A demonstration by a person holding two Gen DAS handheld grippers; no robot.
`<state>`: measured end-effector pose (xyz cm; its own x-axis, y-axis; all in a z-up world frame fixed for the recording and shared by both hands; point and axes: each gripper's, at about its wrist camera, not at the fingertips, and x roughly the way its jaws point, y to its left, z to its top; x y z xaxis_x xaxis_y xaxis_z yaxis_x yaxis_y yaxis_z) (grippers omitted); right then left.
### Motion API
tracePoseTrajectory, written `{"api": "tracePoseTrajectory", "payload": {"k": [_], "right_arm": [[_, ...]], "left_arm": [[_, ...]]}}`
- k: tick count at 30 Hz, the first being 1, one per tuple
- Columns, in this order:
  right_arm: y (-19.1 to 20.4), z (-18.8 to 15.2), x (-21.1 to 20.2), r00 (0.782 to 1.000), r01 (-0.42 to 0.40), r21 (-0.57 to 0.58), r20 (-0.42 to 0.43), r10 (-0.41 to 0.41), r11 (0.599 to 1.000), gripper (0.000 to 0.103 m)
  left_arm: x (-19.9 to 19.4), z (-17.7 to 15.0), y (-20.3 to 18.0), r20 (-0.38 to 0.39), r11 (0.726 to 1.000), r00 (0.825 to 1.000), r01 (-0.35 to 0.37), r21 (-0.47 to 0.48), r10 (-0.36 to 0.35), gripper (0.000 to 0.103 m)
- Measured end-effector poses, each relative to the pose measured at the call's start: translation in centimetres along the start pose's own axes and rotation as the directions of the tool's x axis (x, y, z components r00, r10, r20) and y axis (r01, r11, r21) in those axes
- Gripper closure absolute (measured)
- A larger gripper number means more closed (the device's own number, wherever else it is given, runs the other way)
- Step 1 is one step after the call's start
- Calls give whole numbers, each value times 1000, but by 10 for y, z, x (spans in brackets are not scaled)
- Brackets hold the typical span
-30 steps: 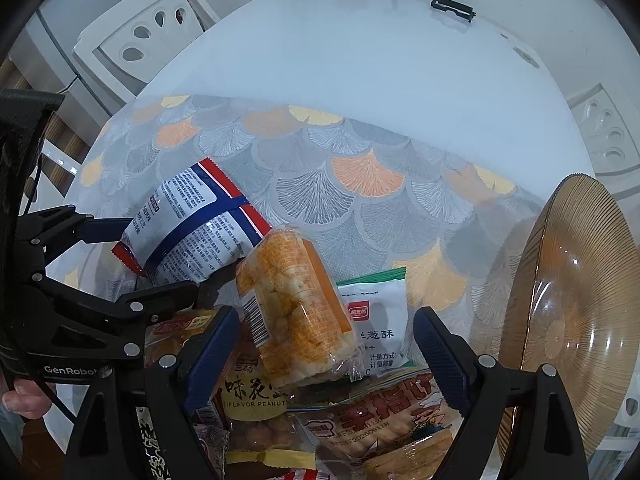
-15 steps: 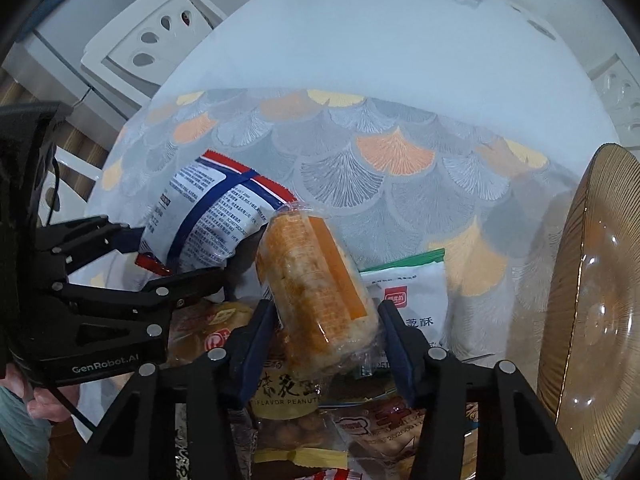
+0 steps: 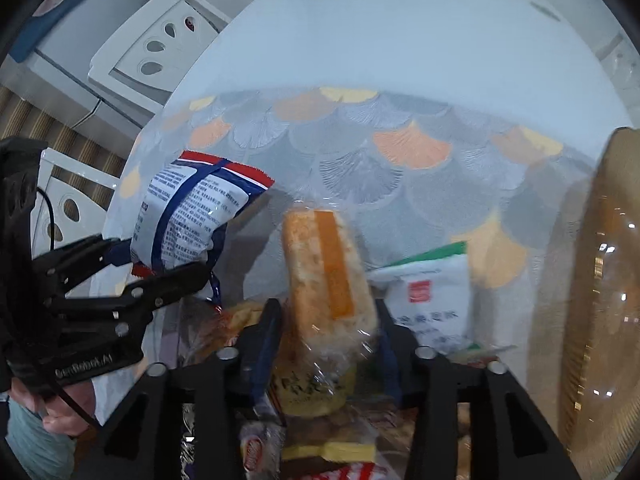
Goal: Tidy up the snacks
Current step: 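Grasp the white-blue bag with the left tool while the right tool grasps the orange cracker pack, then carry both snacks to the amber plate and open both tools to drop them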
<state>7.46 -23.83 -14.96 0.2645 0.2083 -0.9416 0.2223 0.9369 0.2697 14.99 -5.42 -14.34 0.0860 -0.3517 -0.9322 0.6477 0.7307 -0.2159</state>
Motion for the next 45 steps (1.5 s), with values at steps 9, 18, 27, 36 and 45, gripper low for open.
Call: {"api": "tracePoseTrajectory", "payload": {"k": [9,18,27,36,45], "right_arm": [[-1,10,21,1000,-1,39,-25,2,999,71],[-7,-5,-53,990,-64,67,133,54,996,71],[-79,-45,-147,958,44,234,265,-108,971,71],[-172,-85,-168,958,72,441,219,-185,895,71],[-215,-86,-137,979,27,479,163,-119,877,71]], "left_arm": [[-1,-1,4,20,1000,1000,-6,-16,6,48],[-46,10,-24,113,999,993,12,40,-16,48],[-88,36,-123,196,974,974,65,219,-109,48],[-53,47,-224,105,930,983,108,351,-154,48],[-13,57,-253,34,917,995,74,393,-95,48]]}}
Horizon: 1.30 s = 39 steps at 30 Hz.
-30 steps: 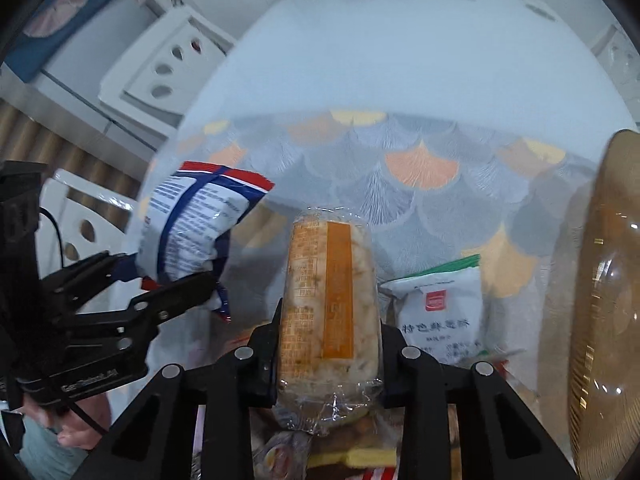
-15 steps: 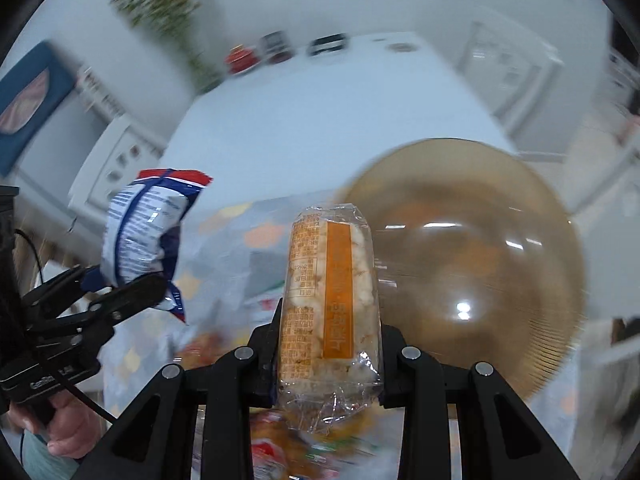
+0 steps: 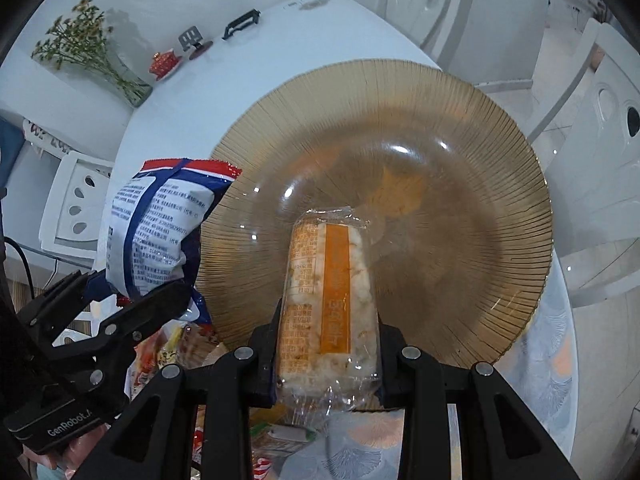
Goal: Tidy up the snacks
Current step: 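Carry both snacks to the amber plate and open both tools to drop them, then grasp the lilac stick pack with the left tool while the right tool grasps the yellow cracker pack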
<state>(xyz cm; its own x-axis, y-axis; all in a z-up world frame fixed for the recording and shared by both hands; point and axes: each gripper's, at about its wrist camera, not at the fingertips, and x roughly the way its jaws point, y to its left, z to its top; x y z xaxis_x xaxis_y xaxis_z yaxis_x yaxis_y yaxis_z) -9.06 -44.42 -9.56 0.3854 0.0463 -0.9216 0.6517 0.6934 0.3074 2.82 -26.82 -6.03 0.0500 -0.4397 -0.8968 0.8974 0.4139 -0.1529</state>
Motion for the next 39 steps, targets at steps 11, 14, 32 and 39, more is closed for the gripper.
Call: {"api": "tracePoseTrajectory", "payload": {"k": [11,14,32,39], "right_arm": [[-8,17,6,1000,4,-42,11,-3,999,45],[-6,16,-3,999,17,-66,33,-15,998,45],[136,-51,-42,980,-182,-367,6,198,912,31],[170,-98,-37,969,-242,-430,-68,236,870,31]], "left_arm": [[14,12,2,-21,999,999,39,-17,-40,43],[8,14,4,-7,999,999,39,-17,-39,43],[-124,-97,90,72,941,976,-178,-287,207,43],[-154,-167,115,46,864,967,-202,-460,251,43]]}}
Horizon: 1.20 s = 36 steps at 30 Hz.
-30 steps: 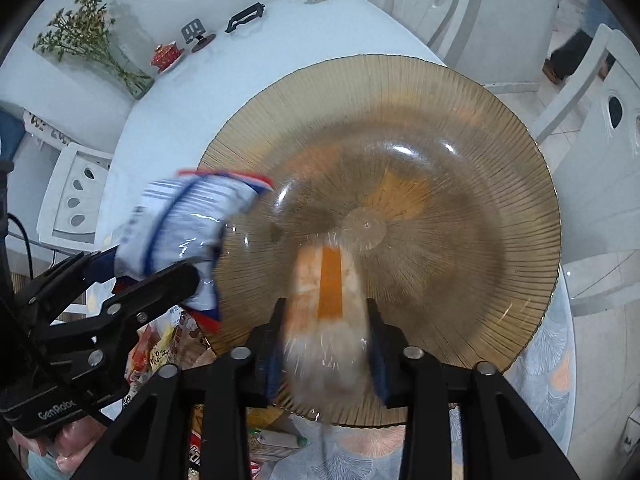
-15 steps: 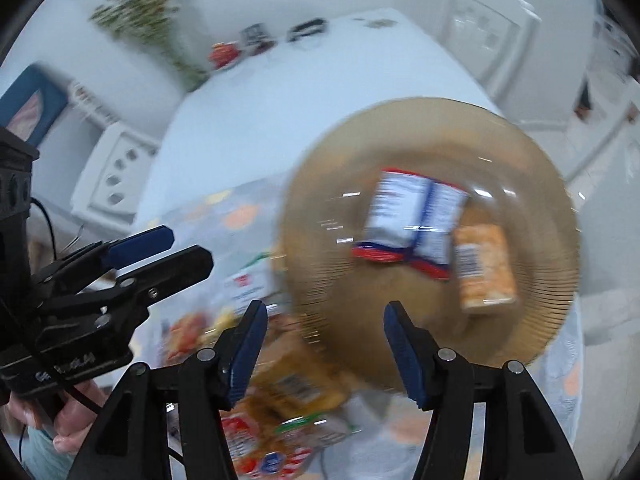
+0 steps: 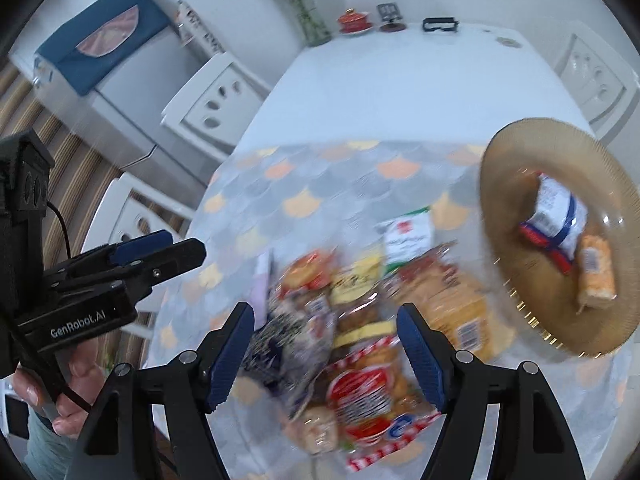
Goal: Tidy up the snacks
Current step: 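Grasp the lilac stick pack with the left tool while the right tool grasps the yellow cracker pack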
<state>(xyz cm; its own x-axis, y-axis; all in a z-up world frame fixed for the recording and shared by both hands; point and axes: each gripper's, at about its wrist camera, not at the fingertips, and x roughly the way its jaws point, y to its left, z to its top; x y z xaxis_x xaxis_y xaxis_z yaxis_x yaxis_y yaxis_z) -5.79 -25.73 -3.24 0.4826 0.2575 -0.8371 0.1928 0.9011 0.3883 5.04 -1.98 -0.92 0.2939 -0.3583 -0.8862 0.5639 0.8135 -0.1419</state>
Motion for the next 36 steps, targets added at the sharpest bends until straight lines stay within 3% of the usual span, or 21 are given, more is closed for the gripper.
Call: {"api": "tracePoseTrajectory", "payload": {"k": [7,12,18,20,24,32,36], "right_arm": [[-18,-33,-5,994,107,15,-5,-107,994,31],[-36,-57,-2,992,111,65,-61,-107,992,31],[-31,-87,13,988,80,56,-139,-71,995,31],[-26,-95,15,985,88,40,-152,-81,995,31],[-31,-105,13,984,108,67,-146,-97,992,31],[-83,-101,-8,975,222,228,-62,-213,948,31],[-95,-87,-3,975,220,259,-45,-216,941,31]], "left_arm": [[2,-47,26,-42,997,999,-29,-70,26,43],[17,-72,35,-102,992,993,48,-120,-60,43],[35,-88,49,-146,963,973,140,-232,-177,43],[43,-85,60,-139,937,965,172,-303,-222,43],[58,-64,71,-110,919,973,150,-365,-203,43],[100,-37,65,-184,927,967,103,-360,-179,43],[114,-32,66,-205,925,966,74,-373,-160,43]]}}
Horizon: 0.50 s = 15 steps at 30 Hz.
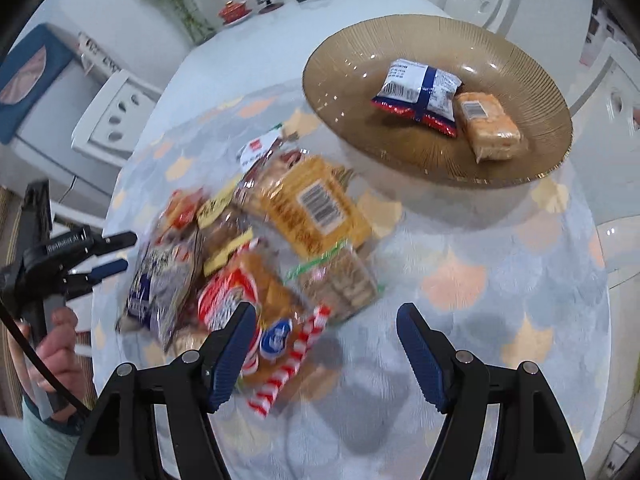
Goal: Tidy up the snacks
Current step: 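Grasp the lilac stick pack with the left tool while the right tool grasps the yellow cracker pack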
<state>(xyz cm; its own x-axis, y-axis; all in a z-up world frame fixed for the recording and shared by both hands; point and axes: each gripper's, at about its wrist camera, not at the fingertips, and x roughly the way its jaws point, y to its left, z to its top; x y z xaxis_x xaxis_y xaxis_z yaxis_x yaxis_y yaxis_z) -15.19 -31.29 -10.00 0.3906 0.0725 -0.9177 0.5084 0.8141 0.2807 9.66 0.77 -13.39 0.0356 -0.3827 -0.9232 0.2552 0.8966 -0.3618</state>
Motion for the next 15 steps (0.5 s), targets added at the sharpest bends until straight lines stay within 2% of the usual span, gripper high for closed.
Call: {"api": "tracePoseTrajectory", "payload": {"k": [3,6,12,15], "right_arm": [[2,11,14,1000,9,1,-21,-9,1000,31],[5,19,22,999,25,-21,-24,-26,999,31],[23,39,35,990,141,-170,13,-141,975,31],[23,47,51,988,143,-197,-24,-151,970,31]], "left_arm": [[13,6,6,-31,999,999,-16,-28,15,43],[24,11,13,-59,998,998,2,-62,-5,43],[30,19,12,-73,998,997,-8,-57,4,45],[32,22,12,-77,998,997,-8,-60,4,45]]}}
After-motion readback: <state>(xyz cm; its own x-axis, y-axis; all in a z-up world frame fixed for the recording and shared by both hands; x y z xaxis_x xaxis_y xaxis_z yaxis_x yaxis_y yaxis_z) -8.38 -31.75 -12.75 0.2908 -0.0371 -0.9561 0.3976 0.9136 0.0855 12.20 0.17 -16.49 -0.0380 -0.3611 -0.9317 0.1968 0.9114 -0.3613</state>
